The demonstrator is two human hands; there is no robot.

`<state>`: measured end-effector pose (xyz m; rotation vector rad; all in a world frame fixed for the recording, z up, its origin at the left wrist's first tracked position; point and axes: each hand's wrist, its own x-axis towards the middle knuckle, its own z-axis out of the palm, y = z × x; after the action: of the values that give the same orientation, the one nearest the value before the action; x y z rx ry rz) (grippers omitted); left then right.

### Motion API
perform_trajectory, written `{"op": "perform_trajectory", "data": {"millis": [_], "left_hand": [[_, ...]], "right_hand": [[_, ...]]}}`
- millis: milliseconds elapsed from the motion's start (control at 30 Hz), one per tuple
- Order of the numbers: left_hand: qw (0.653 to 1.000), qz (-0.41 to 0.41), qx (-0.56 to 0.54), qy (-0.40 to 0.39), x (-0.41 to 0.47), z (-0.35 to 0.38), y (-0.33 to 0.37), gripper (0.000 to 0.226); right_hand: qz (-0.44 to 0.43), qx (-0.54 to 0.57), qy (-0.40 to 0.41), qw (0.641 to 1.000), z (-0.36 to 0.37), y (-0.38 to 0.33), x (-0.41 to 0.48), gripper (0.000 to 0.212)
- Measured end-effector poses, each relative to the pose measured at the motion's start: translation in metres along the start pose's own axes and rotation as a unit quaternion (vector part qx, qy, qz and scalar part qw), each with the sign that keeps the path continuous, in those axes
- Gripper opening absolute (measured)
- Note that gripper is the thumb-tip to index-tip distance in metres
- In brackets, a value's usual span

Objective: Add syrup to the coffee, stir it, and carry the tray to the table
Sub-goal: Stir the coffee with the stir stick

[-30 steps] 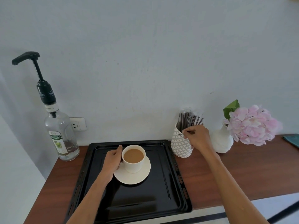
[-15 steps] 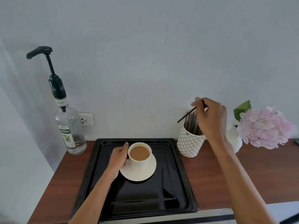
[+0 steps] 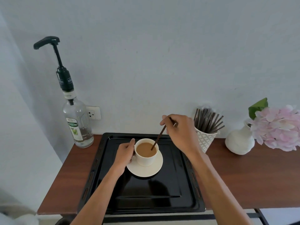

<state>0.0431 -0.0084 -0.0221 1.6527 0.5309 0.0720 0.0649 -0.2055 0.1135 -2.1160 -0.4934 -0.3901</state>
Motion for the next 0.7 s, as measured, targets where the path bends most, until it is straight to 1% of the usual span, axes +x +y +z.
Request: {"op": "perform_trajectory", "data": {"millis": [133,200,300,433,567,700], "left_hand": [[1.0,0.008,0.009,-0.005,-0.003,0.001,0.0,0.047],[1.0,0.013,0.007,-0.012,-0.006,0.003,0.002,0.047],[1.0,0.012,0.0,-0.01,-0.005,0.003,0.0,0.046],[1.0,0.012,-0.007,-0.008,-0.003,0.003,-0.002,0.049],[1.0,0.015,-0.004,-0.002,-0.003,0.004,-0.003,0.054],[1.0,0.025,-0.008,0.0,-0.004,0.003,-0.006,0.052]], "right_hand": [[-0.006,-0.016,-0.063,0.998,0.017,-0.001,-0.012,0.031],[0.009,-0.012,-0.096,0.995,0.022,0.0,-0.017,0.033],[0.039,-0.009,-0.139,0.989,0.031,0.0,-0.02,0.04],[0.043,-0.046,-0.193,0.979,0.041,0.004,-0.018,0.049],[0.038,0.001,-0.192,0.981,0.05,0.009,-0.011,0.049],[0.029,-0.063,-0.153,0.986,0.05,0.017,-0.003,0.049]]}}
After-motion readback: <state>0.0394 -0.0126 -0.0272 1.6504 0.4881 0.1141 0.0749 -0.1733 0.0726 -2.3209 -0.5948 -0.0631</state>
